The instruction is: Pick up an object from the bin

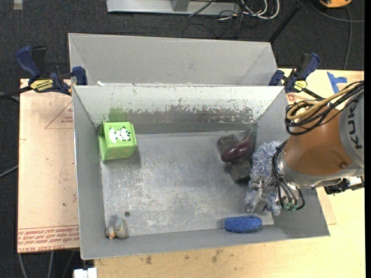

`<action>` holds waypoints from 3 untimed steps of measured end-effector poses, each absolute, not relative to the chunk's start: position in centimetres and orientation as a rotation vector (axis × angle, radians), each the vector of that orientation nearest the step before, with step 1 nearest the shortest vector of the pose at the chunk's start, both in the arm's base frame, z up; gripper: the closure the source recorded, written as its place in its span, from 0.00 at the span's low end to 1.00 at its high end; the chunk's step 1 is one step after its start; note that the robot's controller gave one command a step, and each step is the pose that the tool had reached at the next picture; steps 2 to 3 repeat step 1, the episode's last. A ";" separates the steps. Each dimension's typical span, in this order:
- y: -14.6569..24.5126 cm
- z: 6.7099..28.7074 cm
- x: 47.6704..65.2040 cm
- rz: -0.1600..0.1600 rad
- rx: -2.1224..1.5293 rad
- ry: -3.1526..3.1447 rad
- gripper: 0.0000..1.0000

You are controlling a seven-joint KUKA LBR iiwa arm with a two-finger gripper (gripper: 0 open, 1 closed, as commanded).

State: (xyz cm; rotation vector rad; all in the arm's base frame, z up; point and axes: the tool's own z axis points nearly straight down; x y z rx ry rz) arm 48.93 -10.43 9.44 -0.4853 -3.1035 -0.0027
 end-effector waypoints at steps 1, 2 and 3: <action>-9.6 23.3 50.9 -0.001 -0.487 -3.106 1.00; -9.6 23.3 50.9 -0.001 -0.487 -3.106 1.00; -9.6 23.3 50.9 -0.001 -0.487 -3.106 1.00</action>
Offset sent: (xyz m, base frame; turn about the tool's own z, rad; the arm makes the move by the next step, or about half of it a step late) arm 0.0000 0.0000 0.0000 0.0000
